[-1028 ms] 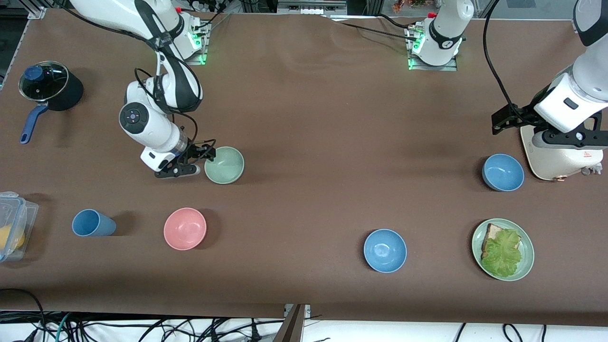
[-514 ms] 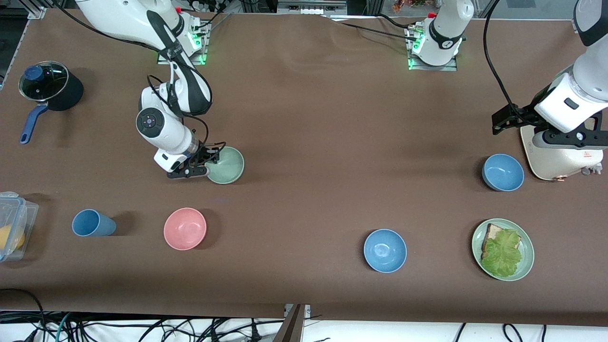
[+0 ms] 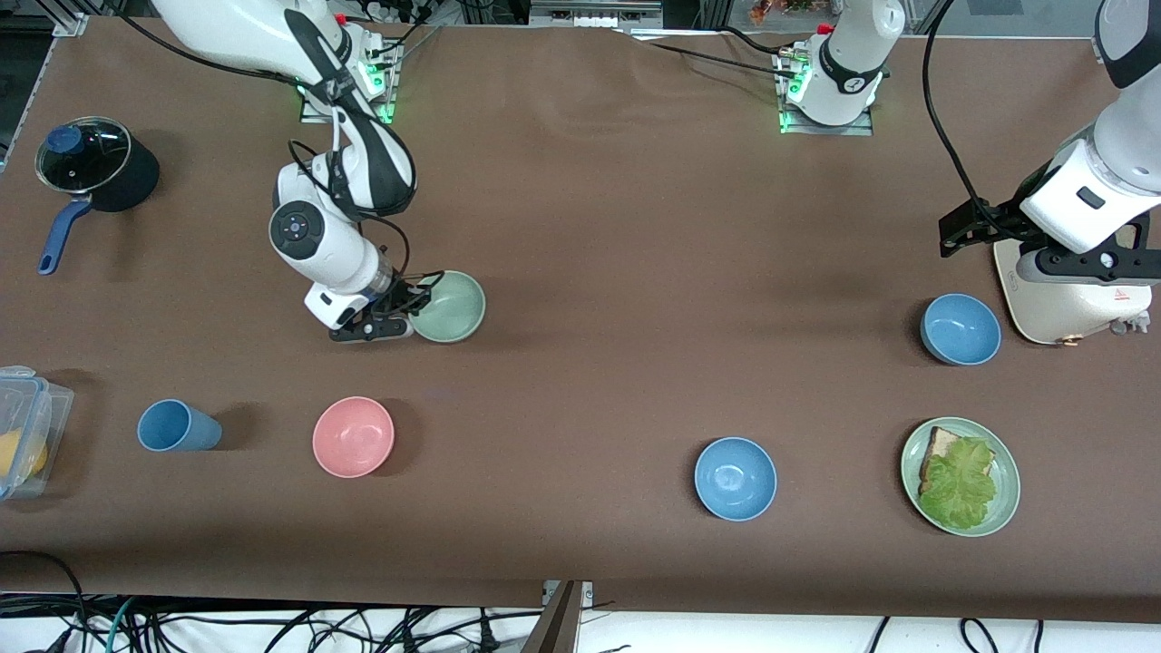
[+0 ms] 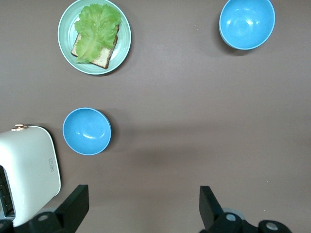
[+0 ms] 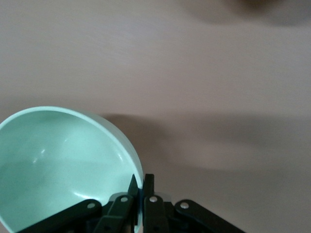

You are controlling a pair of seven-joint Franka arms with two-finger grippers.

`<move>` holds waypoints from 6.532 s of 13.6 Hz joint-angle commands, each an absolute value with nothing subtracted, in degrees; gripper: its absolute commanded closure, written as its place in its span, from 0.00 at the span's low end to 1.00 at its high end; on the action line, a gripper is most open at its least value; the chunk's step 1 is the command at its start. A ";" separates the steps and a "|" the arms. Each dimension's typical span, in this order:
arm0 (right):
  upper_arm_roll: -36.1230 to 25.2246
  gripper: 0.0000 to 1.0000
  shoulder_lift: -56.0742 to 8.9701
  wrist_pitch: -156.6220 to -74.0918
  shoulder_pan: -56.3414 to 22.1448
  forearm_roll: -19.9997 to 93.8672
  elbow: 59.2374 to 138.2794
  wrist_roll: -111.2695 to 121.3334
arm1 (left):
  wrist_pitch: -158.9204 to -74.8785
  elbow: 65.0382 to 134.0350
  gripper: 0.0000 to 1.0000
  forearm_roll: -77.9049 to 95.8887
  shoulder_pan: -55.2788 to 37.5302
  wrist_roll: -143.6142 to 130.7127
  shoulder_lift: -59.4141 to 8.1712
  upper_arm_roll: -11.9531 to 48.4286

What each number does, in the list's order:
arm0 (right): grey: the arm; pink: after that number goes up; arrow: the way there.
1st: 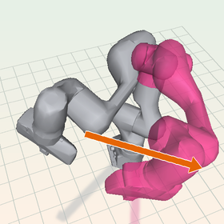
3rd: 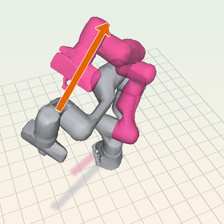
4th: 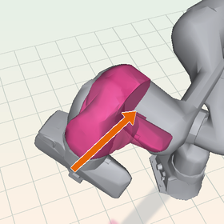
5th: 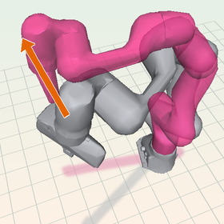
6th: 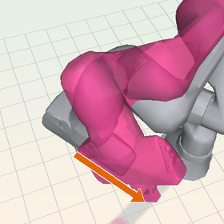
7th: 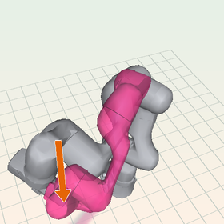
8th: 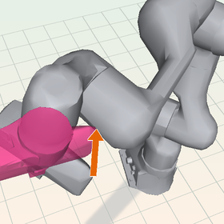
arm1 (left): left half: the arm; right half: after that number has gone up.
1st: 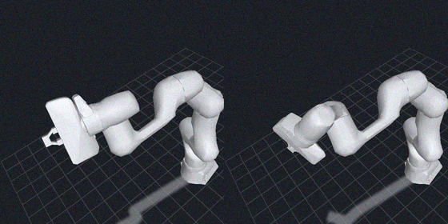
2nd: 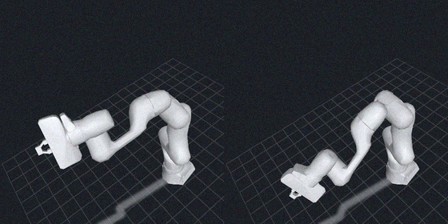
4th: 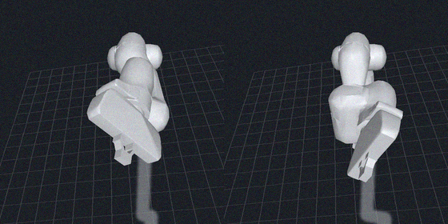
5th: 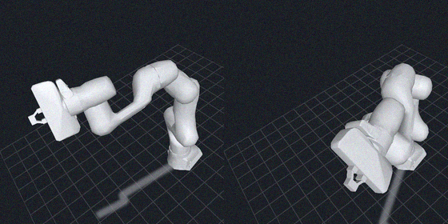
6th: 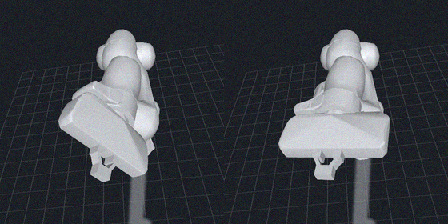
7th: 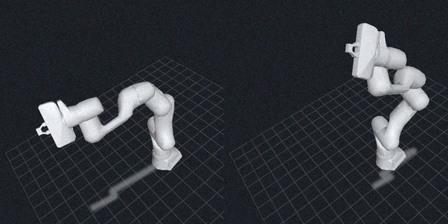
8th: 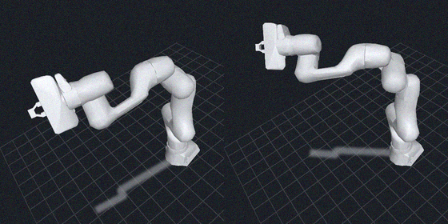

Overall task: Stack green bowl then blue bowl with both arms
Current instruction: 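Grasp the green bowl rim and slide it toward the table middle, then release the green bowl and raise the right gripper back to rest, then move the left gripper down to the blue bowl near the toaster, then grasp the blue bowl rim with the left gripper and lift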

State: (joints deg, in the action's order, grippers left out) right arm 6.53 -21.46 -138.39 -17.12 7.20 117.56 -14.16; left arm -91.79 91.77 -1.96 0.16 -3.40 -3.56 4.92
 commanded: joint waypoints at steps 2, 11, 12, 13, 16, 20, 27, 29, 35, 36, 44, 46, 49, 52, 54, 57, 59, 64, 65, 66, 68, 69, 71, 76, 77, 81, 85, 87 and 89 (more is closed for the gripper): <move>8.88 1.00 -26.87 -132.80 -22.56 7.82 104.37 -25.63 | -90.44 90.18 0.00 -1.32 0.00 -3.60 -4.04 4.75; 6.24 1.00 -50.09 -135.17 -38.14 1.76 76.55 -45.09 | -90.44 90.18 0.00 -1.32 -0.09 -3.87 -4.04 4.83; 6.24 1.00 -50.36 -135.18 -38.23 1.76 76.55 -45.17 | -90.44 90.18 0.00 -1.32 -0.09 -3.95 -4.04 4.83; 6.15 1.00 -50.36 -135.18 -38.32 1.58 76.64 -45.09 | -90.44 90.18 0.00 -1.23 -0.09 -3.96 -4.04 4.83; 6.15 0.33 -49.57 -134.65 -37.62 1.76 76.47 -44.65 | -90.44 90.18 0.00 -1.32 -0.09 -3.96 -4.04 4.83; 3.79 0.00 -43.00 -124.84 -36.48 1.93 76.46 -44.12 | -90.44 90.18 0.00 -1.32 -0.18 -4.04 -4.04 4.83; -3.08 0.00 -19.03 -111.72 -27.44 5.53 88.20 -29.91 | -90.35 90.18 0.00 -1.23 -0.18 -4.04 -3.96 4.83; -4.91 0.00 -9.71 -109.00 -25.49 5.71 95.94 -24.37 | -90.44 90.09 0.00 -1.23 -0.26 -4.13 -4.04 4.83; 2.52 0.00 -3.86 -96.25 -7.51 5.10 94.50 -10.74 | -90.44 90.18 0.00 -1.14 -0.53 -4.31 -4.04 4.92; 3.59 0.00 -4.39 -96.24 -5.30 4.92 94.13 -9.24 | -90.44 90.18 0.00 -1.14 -0.53 -4.31 -4.04 4.92; 3.25 0.00 -4.57 -96.50 -5.10 -0.17 93.87 -8.17 | -88.96 90.61 0.00 -1.32 -0.79 -4.13 -5.09 5.71; 3.25 0.00 -4.75 -96.15 -5.01 -0.61 93.52 -8.09 | -87.28 90.53 0.00 -1.49 0.17 -3.25 -6.49 5.63; 3.25 0.00 -4.83 -95.89 -5.01 -1.32 92.82 -8.09 | -90.77 91.57 0.00 -1.76 5.61 2.07 -8.96 5.27; 2.99 0.00 -4.83 -95.98 -4.92 -1.32 91.85 -8.44 | -97.97 97.97 0.00 -2.11 10.71 12.45 -9.84 5.27; 2.99 0.00 -4.83 -95.71 -4.75 -1.32 91.85 -8.44 | -103.68 102.81 0.00 -2.46 12.99 16.59 -10.81 5.19; 3.08 0.00 -4.83 -95.01 -4.83 -0.62 91.58 -8.62 | -113.70 109.49 0.00 -3.25 16.86 26.86 -12.12 5.19; 3.08 0.00 -4.92 -95.36 -4.83 -0.88 91.41 -7.82 | -121.69 111.79 0.00 -3.25 21.33 37.30 -15.80 5.27; 2.99 0.00 -5.71 -95.36 -4.75 -0.62 89.65 -8.00 | -135.68 112.85 0.00 -3.16 25.14 47.89 -23.98 5.27; 2.99 0.00 -5.71 -95.45 -4.75 -0.62 89.65 -8.17 | -137.88 112.85 0.00 -3.16 26.18 47.99 -24.95 5.27; 2.99 0.00 -5.71 -95.45 -4.75 -0.62 89.65 -8.35 | -138.86 112.85 0.01 -3.16 26.19 47.99 -25.31 5.27; 2.90 0.00 -5.71 -95.45 -4.66 -0.62 89.65 -8.26 | -138.87 112.94 0.35 -3.25 26.19 48.08 -25.92 5.36; 2.81 0.00 -5.71 -95.45 -4.66 -0.53 89.65 -8.26 | -138.95 112.85 0.47 -3.25 26.19 48.34 -26.71 5.36; 2.81 0.00 -5.71 -95.45 -4.75 -0.61 89.65 -8.70 | -139.56 112.85 0.54 -3.25 26.45 49.48 -27.86 5.36; 2.81 0.00 -5.80 -95.45 -4.66 -0.53 89.65 -8.70 | -140.54 112.85 1.00 -3.25 26.46 50.19 -28.65 5.36; 2.81 0.00 -5.71 -95.45 -4.66 -0.53 89.65 -8.79 | -140.45 112.76 1.00 -3.25 26.46 50.19 -28.65 5.36; 2.81 0.00 -5.80 -95.54 -4.57 -0.53 89.65 -8.61 | -133.44 111.36 1.00 -2.55 26.28 49.75 -25.33 6.32; 2.81 0.00 -5.80 -95.54 -4.31 -0.53 89.65 -8.35 | -120.27 104.87 1.00 -2.37 25.93 47.65 -22.59 11.32; 2.72 0.00 -5.80 -95.54 -4.31 -0.53 89.65 -8.35 | -115.86 102.32 1.00 -2.37 25.84 41.61 -22.50 16.06; 2.81 0.00 -5.80 -95.54 -4.22 -0.53 89.65 -8.35 | -113.65 100.99 1.00 -2.37 25.75 33.97 -22.50 22.38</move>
